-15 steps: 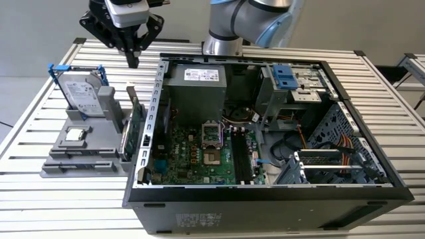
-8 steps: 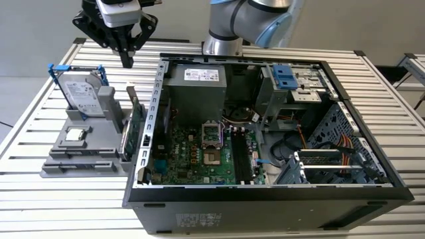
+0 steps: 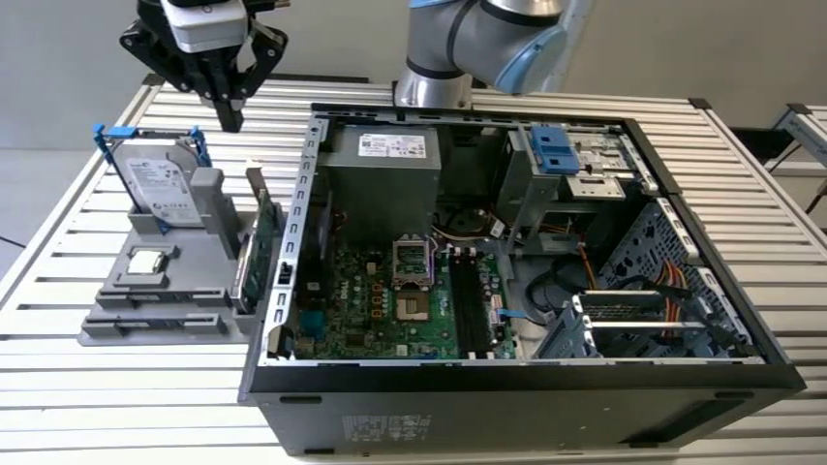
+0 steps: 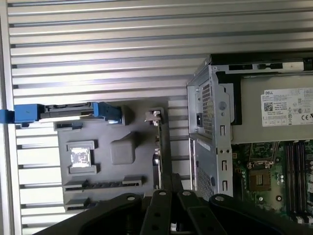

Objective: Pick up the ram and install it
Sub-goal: 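Reach for the ram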

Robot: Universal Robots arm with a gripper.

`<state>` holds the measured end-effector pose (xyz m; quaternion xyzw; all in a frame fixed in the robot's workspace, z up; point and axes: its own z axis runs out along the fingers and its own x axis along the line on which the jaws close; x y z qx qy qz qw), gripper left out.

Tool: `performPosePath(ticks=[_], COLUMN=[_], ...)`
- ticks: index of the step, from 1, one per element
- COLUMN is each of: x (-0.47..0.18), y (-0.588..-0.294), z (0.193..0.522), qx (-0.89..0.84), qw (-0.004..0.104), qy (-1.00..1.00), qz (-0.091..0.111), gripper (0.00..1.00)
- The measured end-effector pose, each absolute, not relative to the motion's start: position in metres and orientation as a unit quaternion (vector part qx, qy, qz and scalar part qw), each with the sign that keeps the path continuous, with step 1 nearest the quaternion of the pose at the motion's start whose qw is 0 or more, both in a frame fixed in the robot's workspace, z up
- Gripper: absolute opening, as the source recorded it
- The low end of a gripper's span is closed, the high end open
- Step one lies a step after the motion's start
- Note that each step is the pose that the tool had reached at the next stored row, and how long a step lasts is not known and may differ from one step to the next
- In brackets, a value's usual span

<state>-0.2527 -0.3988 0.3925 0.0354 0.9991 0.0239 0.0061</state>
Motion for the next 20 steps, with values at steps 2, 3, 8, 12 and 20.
performPosePath(ticks=[2, 3, 8, 12, 20], x=[-0.255, -0.257, -0.265, -0.272, -0.283], y=[-0.399, -0.399, -0.399, -0.399, -0.399], z=[0.393, 0.393, 0.393, 0.393, 0.393], qx=[0.035, 0.035, 0.035, 0.035, 0.035], qw=[0.006, 0.006, 0.005, 0.005, 0.005], qy=[0.999, 0.999, 0.999, 0.999, 0.999], qz=[0.024, 0.024, 0.024, 0.024, 0.024], gripper=[0.00, 0.00, 0.00, 0.00, 0.00])
